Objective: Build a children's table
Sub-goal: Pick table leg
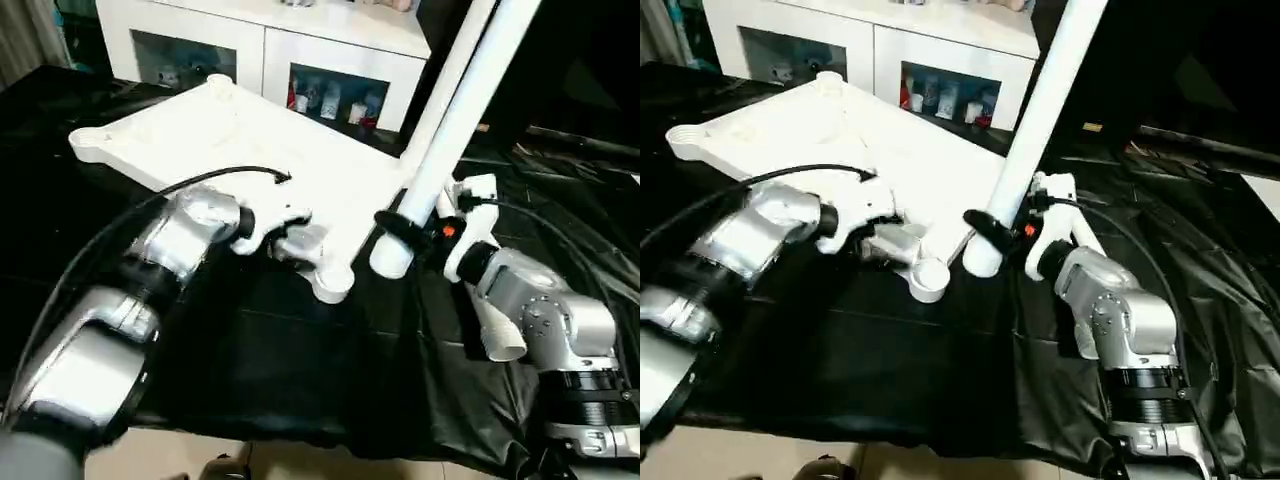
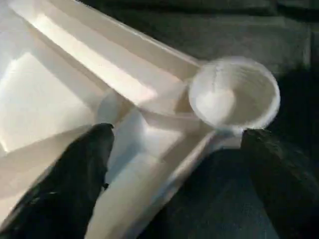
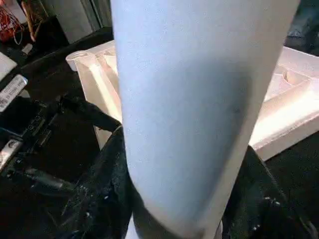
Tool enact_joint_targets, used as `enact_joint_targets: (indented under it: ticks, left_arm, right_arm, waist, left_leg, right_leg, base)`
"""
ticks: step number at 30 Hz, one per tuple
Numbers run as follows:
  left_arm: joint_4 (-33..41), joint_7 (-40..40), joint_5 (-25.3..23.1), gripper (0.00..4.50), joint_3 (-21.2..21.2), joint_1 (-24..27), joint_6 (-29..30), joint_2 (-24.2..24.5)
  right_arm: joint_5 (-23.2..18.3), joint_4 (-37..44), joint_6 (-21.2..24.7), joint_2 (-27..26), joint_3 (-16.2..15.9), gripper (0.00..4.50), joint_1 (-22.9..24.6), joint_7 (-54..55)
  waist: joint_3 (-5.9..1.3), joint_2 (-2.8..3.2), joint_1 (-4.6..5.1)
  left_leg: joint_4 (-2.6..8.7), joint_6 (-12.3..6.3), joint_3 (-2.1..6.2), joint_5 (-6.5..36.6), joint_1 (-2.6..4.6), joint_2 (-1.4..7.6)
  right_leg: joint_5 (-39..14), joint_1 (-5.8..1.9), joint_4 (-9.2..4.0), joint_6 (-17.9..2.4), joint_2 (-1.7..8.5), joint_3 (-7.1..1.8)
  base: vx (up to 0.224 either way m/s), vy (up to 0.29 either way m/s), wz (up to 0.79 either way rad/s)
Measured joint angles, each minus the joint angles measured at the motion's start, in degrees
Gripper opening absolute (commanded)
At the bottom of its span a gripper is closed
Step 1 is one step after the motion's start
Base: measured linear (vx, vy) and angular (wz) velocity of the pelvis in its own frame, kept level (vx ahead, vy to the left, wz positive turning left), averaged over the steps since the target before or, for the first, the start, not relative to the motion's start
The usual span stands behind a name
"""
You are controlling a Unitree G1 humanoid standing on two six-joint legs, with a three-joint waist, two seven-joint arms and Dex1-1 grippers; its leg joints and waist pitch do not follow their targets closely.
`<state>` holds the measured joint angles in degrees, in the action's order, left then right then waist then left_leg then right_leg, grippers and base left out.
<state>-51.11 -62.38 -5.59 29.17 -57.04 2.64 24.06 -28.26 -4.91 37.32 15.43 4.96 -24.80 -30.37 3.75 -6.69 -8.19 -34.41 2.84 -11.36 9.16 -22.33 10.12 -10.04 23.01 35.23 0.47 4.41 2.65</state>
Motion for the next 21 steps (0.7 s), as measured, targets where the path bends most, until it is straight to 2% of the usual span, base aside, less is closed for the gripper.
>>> enact_joint_targets:
  ticks: [5, 9, 11, 14, 15, 21]
  left_arm:
    - [-7.2, -0.3, -4.2, 4.50, 2.4, -2.0, -4.0, -0.4]
    - [-13.1, 2.1, -5.5, 4.50, 2.2, -4.2, -6.1, -3.2]
    - [-15.1, 2.7, -5.4, 4.15, 1.2, -4.7, -6.7, -4.6]
    - [-17.9, 2.5, -5.2, 4.03, -0.2, -4.8, -6.9, -6.8]
    - [-18.5, 2.4, -5.2, 3.80, -0.2, -4.8, -6.9, -7.2]
    - [-21.0, 2.1, -7.2, 3.34, 0.0, -5.5, -6.7, -7.3]
  right_arm:
    - [0.9, 0.4, 0.0, 0.1, 0.1, 1.87, 1.0, 0.3]
    - [0.9, 2.1, 0.0, 0.4, 0.1, 1.87, 2.0, 1.2]
    - [0.9, 2.1, 0.0, 0.4, 0.2, 1.87, 2.1, 1.3]
    - [1.3, 2.3, 0.0, 0.4, 0.1, 1.87, 2.3, 1.3]
    - [1.4, 2.3, 0.0, 0.3, 0.0, 1.87, 2.3, 1.3]
    - [1.7, 2.3, -0.1, 0.4, -0.4, 1.87, 2.4, 1.2]
  waist:
    - [0.02, 0.38, 0.10]
    - [0.06, 0.55, -0.06]
    - [0.04, 0.64, -0.03]
    - [0.06, 0.67, 0.03]
    - [0.07, 0.69, 0.05]
    - [0.10, 0.77, 0.22]
  left_leg:
    - [0.01, 0.00, 0.00, 0.0, 0.04, 0.00]
    - [0.01, 0.00, 0.01, 0.0, 0.04, 0.00]
    - [0.00, 0.00, -0.01, 0.0, 0.05, -0.01]
    - [0.00, 0.00, -0.01, 0.0, 0.06, -0.01]
    - [0.00, 0.00, -0.01, 0.0, 0.06, 0.00]
    - [0.02, 0.00, -0.01, 0.0, 0.16, 0.00]
  right_leg:
    - [0.1, 0.02, 0.06, -0.1, 0.00, 0.00]
    - [0.1, 0.00, 0.04, -0.1, 0.00, 0.01]
    - [0.1, -0.04, 0.01, -0.1, 0.01, -0.01]
    - [0.1, -0.04, 0.01, -0.2, 0.01, 0.00]
    - [0.1, -0.03, 0.03, -0.2, 0.01, 0.00]
    - [0.1, -0.08, 0.04, -0.2, 0.01, -0.01]
  base:
    - [0.000, 0.000, 0.00]
    - [0.000, 0.000, 0.00]
    - [0.000, 0.000, 0.00]
    - [0.000, 0.000, 0.00]
    - [0.000, 0.000, 0.00]
    - [0.000, 0.000, 0.00]
